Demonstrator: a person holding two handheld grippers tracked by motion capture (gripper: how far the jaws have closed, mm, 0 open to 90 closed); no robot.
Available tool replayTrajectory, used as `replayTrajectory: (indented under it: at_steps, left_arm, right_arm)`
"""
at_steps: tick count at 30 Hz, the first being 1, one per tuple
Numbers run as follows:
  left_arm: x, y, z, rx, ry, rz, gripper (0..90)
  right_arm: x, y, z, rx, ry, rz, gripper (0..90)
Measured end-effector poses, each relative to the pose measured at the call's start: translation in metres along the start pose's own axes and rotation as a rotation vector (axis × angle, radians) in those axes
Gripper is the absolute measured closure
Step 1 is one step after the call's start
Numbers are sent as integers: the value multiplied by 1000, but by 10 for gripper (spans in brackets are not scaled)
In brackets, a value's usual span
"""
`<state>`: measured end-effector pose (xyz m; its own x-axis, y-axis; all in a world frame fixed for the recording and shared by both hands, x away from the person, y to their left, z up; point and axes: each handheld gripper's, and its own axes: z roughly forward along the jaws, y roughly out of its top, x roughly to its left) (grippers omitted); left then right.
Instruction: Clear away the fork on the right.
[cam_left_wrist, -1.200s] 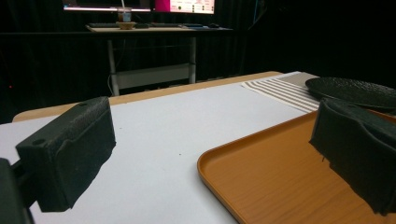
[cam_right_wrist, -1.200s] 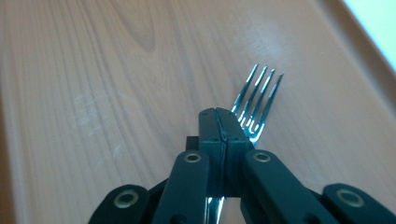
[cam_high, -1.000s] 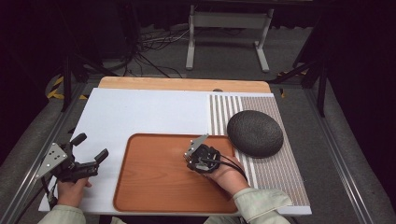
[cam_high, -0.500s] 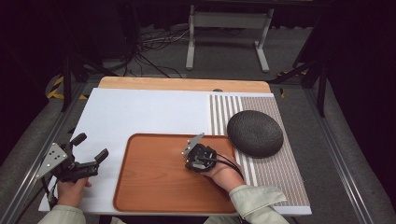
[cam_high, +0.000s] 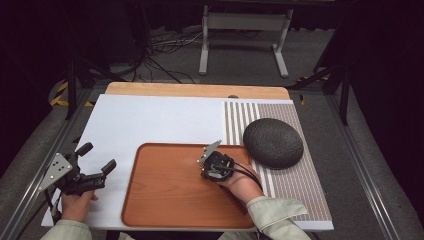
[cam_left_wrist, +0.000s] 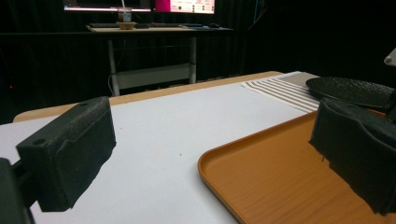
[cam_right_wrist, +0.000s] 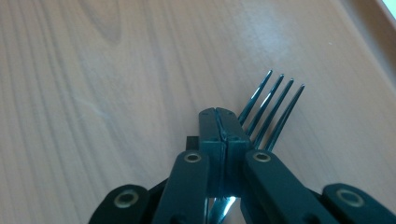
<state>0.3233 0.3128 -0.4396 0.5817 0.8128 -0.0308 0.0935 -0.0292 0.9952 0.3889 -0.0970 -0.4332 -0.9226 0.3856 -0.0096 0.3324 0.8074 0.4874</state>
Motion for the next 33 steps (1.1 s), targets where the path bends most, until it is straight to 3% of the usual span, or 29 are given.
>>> replayTrajectory:
  at_steps: [16, 33]
  left_arm:
    - [1, 0, 0, 4, -2, -4, 8]
    - [1, 0, 1, 7, -1, -4, 8]
  right_arm:
    - [-19, -13, -8, 6, -68, 58, 900]
    - [-35, -28, -17, 1, -95, 123, 900]
